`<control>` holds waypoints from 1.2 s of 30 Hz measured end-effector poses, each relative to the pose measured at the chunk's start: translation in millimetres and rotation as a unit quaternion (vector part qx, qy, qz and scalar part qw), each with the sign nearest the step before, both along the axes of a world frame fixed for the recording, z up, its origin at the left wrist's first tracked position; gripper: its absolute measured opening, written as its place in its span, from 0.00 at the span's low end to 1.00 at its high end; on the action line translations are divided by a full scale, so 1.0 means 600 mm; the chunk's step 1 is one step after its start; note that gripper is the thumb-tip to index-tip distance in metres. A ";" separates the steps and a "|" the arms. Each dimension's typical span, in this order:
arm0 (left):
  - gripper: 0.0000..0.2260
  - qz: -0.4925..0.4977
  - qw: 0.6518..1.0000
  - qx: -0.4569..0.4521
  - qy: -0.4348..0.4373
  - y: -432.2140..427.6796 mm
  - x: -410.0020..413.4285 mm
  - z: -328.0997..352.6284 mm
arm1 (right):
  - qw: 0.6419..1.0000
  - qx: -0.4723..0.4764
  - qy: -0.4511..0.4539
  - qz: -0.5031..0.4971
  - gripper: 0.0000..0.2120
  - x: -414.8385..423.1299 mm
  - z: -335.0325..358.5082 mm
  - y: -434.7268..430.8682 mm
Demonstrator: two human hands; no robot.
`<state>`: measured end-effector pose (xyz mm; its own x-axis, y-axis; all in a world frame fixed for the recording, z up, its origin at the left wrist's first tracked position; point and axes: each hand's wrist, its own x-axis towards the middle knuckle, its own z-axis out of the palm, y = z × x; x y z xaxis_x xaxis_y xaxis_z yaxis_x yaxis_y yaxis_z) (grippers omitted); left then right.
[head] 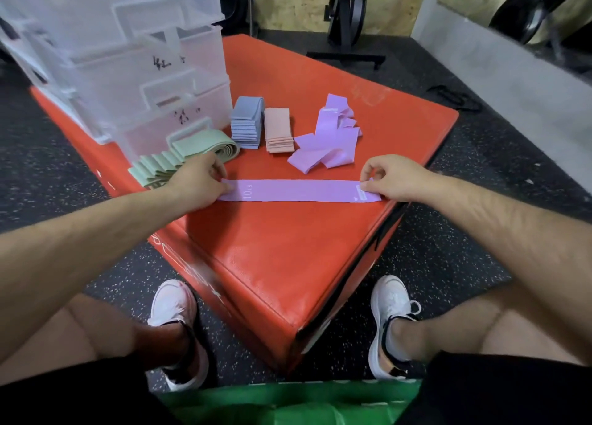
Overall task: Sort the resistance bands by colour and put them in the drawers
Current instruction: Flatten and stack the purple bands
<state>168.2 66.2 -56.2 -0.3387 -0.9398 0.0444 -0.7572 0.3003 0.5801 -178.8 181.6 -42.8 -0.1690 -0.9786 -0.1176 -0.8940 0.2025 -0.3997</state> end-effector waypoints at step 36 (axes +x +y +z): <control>0.07 -0.123 0.961 0.023 0.247 -0.066 -0.254 0.093 | 0.960 -0.196 -0.191 -0.052 0.06 0.025 0.110 -0.151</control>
